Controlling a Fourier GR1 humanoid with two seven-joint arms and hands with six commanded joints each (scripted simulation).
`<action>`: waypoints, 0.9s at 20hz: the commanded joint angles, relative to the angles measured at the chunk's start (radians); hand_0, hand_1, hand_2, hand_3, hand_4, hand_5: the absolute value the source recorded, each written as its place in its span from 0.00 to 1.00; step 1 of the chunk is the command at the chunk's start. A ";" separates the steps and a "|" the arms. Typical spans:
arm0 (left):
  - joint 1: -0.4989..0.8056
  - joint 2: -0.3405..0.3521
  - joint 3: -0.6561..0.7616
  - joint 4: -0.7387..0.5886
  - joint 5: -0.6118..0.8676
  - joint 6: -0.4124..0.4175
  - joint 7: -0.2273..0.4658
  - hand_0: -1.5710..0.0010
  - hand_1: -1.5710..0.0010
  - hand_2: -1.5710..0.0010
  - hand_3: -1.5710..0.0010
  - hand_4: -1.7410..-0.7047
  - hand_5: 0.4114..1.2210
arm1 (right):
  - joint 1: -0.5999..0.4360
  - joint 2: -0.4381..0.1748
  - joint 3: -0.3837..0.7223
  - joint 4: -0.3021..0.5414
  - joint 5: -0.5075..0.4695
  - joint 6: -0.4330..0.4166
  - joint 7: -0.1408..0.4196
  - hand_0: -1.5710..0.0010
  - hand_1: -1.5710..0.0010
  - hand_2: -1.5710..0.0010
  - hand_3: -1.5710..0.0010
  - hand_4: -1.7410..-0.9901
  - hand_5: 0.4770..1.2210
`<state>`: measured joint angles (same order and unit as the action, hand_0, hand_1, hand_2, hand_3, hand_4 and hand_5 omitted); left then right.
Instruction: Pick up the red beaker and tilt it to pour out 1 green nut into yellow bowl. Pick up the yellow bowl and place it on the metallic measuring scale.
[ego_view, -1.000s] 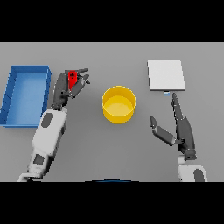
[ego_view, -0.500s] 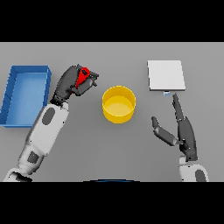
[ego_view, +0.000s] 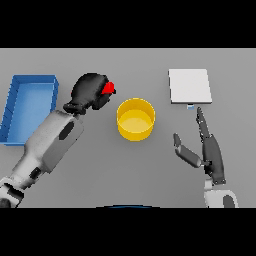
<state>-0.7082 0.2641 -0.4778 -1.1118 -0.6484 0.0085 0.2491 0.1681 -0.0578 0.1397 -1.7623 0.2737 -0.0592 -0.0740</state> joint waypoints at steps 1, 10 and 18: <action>-0.011 0.016 -0.030 -0.002 -0.027 -0.020 0.001 0.00 0.00 0.00 0.00 0.00 0.93 | -0.010 0.002 -0.002 0.001 -0.002 -0.002 0.013 1.00 1.00 1.00 1.00 0.63 0.30; -0.203 0.067 -0.245 0.076 -0.204 -0.196 -0.037 0.00 0.00 0.00 0.16 0.04 0.99 | -0.010 0.027 -0.003 0.024 -0.020 -0.005 -0.002 1.00 1.00 1.00 1.00 0.60 0.28; -0.342 0.047 -0.469 0.155 -0.341 -0.302 -0.137 0.00 0.00 0.00 0.04 0.01 1.00 | -0.006 0.040 -0.020 0.033 -0.057 -0.002 -0.024 1.00 1.00 1.00 1.00 0.60 0.22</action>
<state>-1.0502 0.3101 -0.9466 -0.9573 -0.9871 -0.2934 0.1102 0.1622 -0.0183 0.1190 -1.7294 0.2171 -0.0619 -0.0963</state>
